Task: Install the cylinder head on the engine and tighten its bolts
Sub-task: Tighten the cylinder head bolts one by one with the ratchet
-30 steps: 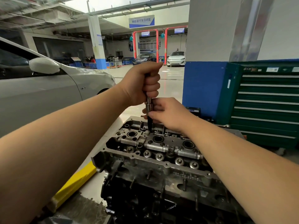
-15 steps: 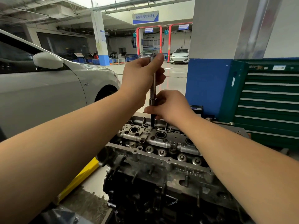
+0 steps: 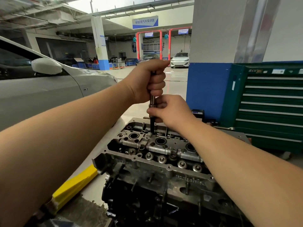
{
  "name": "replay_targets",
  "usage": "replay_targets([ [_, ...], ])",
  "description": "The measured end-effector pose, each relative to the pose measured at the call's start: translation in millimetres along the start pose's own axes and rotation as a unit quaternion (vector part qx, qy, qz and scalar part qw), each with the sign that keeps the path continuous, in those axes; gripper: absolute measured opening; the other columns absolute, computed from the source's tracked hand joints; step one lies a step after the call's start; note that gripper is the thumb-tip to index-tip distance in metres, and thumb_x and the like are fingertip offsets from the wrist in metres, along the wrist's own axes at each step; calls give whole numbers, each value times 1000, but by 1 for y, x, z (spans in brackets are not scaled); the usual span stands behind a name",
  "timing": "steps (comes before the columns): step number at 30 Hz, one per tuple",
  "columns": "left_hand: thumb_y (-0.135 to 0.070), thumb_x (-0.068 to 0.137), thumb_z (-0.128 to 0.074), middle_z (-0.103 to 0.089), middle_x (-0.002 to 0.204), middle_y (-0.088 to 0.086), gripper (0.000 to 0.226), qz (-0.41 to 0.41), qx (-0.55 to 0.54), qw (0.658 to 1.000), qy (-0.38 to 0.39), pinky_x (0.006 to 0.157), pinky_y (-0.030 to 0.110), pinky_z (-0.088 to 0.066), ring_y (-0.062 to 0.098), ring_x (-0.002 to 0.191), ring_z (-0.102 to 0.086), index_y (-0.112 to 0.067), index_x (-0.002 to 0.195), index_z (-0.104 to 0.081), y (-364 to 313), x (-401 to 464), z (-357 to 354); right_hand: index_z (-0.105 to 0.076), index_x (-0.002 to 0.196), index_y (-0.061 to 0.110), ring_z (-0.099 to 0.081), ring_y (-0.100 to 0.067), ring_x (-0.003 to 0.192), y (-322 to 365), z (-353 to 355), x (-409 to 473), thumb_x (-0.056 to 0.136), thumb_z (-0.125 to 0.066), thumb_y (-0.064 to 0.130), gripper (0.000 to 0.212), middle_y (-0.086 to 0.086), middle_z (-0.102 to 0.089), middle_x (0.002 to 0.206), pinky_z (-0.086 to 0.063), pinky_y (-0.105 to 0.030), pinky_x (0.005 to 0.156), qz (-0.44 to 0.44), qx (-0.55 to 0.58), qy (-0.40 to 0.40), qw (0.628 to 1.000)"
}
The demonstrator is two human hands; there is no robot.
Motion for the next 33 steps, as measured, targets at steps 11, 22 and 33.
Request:
replay_targets([
  [11, -35, 100, -63, -48, 74, -10, 33, -90, 88, 926, -355, 61, 29, -37, 10, 66, -46, -31, 75, -42, -6, -27, 12, -66, 67, 16, -69, -23, 73, 20, 3, -9, 80, -64, 5, 16, 3, -67, 66, -52, -31, 60, 13, -134, -43, 990],
  [22, -41, 105, -52, -13, 56, -7, 50, 4, -32, 999, 22, 55, 31, -10, 14, 52, -9, -26, 58, -44, 4, -7, 8, -68, 96, 19, -78, -17, 91, 4, -20, -5, 95, -69, 5, 14, -5, -80, 99, -58, -50, 96, 28, -33, 104, 994],
  [33, -48, 106, -47, -59, 87, 1, 26, -99, 30, 926, -364, 71, 41, -43, 16, 77, -53, -29, 88, -47, 6, -36, 3, -39, 60, 15, -40, -22, 71, 31, -11, -11, 89, -52, -2, 36, 3, -41, 61, -24, -31, 55, 79, -351, 37, 932],
])
Point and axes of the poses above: each hand's wrist, its own x-axis towards the middle knuckle, its own z-axis out of the back of the hand, y = z × x, the point moved 9 cm from there along x, towards the middle knuckle
